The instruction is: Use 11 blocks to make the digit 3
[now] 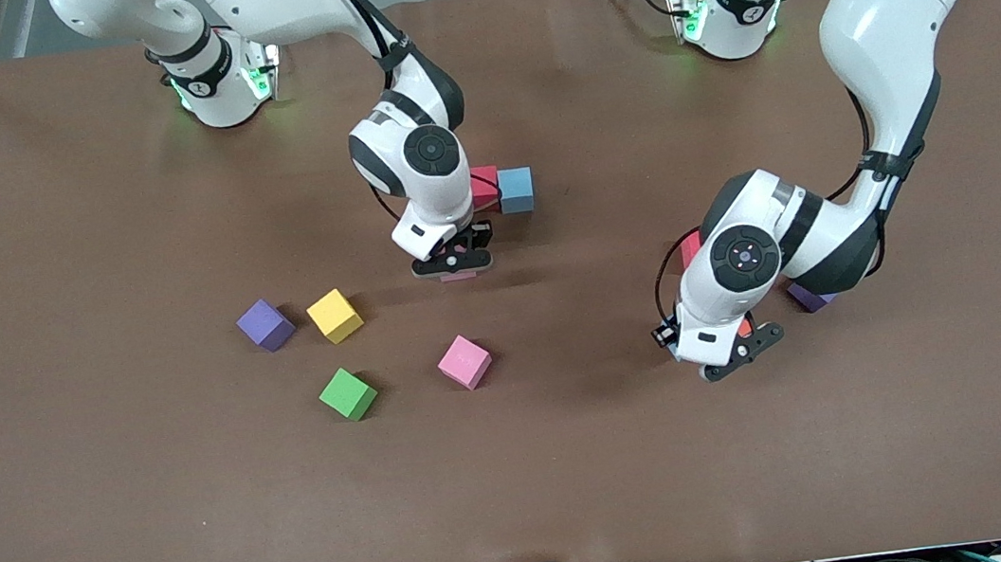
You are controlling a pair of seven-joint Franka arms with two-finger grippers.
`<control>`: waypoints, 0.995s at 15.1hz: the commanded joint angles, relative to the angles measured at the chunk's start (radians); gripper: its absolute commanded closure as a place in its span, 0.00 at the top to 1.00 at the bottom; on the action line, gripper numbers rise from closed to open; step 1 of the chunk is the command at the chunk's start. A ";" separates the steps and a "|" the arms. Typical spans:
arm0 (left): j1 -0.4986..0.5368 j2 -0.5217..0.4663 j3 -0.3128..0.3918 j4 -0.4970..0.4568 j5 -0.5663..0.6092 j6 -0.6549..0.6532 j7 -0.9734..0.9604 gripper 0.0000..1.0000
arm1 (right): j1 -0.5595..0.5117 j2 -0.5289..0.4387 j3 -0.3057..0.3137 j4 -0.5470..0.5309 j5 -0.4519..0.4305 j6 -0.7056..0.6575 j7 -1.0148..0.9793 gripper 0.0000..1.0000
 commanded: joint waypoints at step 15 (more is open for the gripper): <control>0.011 -0.024 -0.026 -0.002 -0.016 -0.016 -0.033 0.40 | 0.020 -0.018 0.004 -0.019 0.000 0.001 -0.007 0.20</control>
